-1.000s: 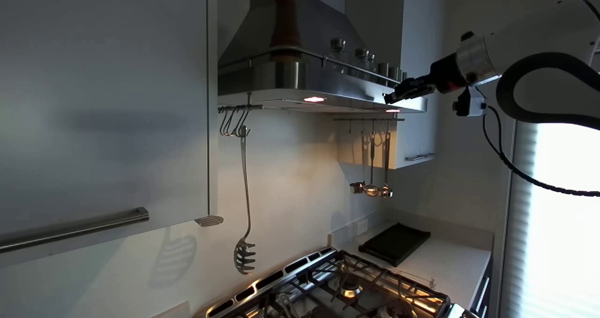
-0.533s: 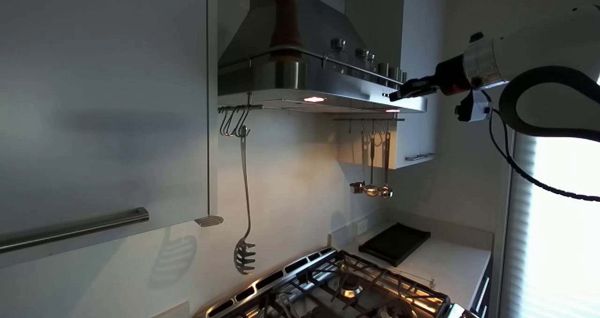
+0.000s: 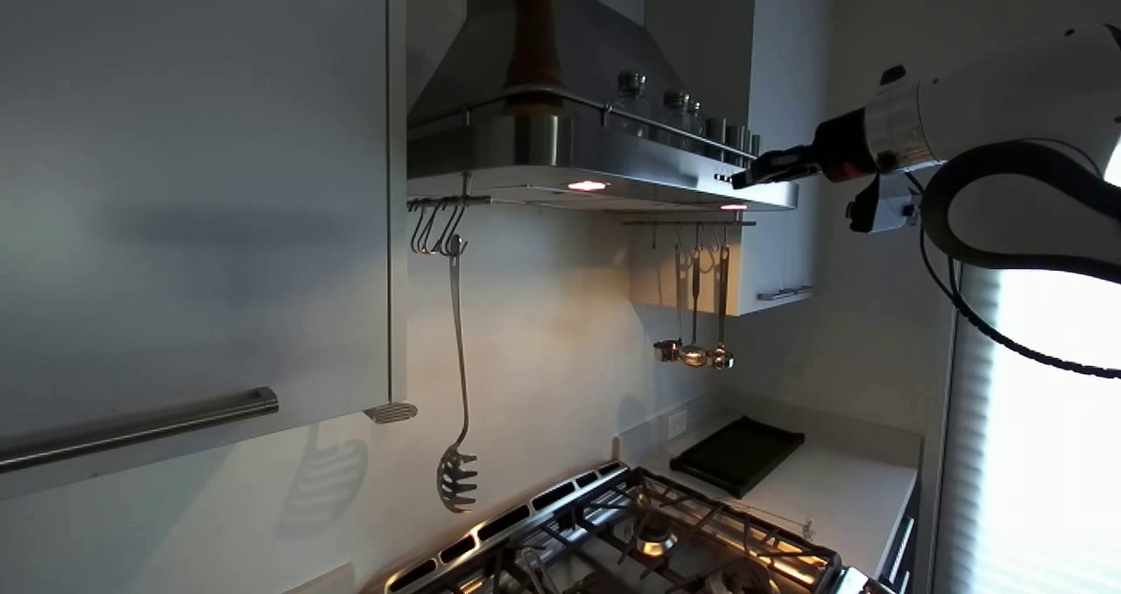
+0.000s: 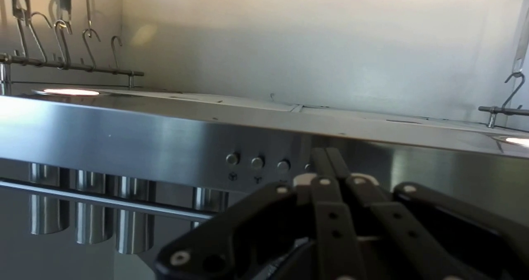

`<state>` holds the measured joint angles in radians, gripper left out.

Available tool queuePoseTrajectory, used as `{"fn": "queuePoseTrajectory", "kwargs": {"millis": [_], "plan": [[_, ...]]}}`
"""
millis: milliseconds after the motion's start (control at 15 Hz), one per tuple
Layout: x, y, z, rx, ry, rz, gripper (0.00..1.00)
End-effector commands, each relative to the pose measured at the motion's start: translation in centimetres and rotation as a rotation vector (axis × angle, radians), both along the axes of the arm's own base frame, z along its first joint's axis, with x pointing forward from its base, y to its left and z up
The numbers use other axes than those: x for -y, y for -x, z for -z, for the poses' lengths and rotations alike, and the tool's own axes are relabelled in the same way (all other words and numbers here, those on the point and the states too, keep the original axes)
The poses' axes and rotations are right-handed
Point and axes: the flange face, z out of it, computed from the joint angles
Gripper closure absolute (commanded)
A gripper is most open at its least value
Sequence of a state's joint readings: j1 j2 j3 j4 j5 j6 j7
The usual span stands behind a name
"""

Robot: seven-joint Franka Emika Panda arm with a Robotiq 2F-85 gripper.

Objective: Press the far left button on the under the counter lights rack to turn of the under the counter lights

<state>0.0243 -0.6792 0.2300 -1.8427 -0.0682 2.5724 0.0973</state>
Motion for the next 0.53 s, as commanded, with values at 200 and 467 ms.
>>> {"fn": "queuePoseTrajectory", "kwargs": {"millis": [200,467], "plan": [[0.05,0.07,0.13,0.039,0.003,0.024,1.0],[0.12,-0.28,0.08,0.048,0.001,0.02,1.0]]}}
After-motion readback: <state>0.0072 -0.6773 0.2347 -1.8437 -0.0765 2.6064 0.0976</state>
